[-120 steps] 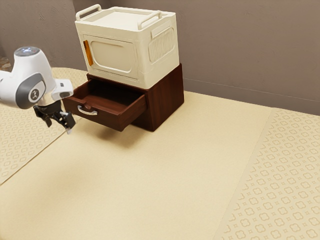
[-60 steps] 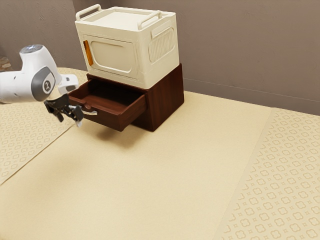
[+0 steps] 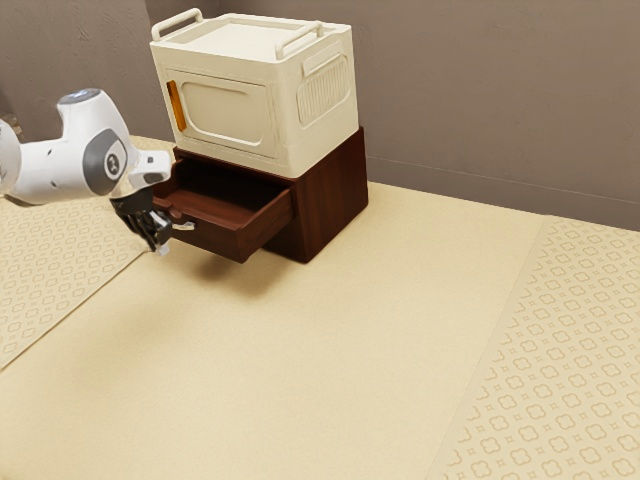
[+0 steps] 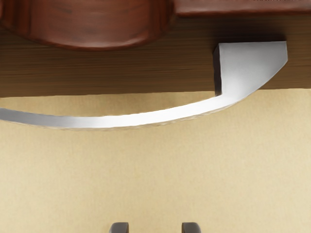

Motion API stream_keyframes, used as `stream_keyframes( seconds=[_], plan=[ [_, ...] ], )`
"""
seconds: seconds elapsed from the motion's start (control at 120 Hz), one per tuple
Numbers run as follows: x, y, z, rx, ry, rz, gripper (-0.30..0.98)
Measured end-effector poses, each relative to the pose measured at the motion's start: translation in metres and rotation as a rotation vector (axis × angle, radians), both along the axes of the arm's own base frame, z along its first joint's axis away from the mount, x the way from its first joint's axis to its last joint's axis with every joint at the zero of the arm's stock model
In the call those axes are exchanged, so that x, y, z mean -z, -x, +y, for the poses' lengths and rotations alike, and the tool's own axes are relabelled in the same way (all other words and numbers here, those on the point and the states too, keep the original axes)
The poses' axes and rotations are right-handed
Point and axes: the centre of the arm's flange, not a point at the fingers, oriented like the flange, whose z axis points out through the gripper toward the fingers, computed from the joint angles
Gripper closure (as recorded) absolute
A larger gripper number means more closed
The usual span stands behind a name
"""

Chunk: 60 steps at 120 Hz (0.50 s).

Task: Push the drawer handle with one arm to close the drawer

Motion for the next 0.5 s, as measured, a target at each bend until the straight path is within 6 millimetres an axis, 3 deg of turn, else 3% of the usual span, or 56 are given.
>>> stream_keyframes(
  seconds=[0.5],
  plan=[
    [-0.002, -0.033, 0.009, 0.079, -0.025, -0.035, 0.78]
  ],
)
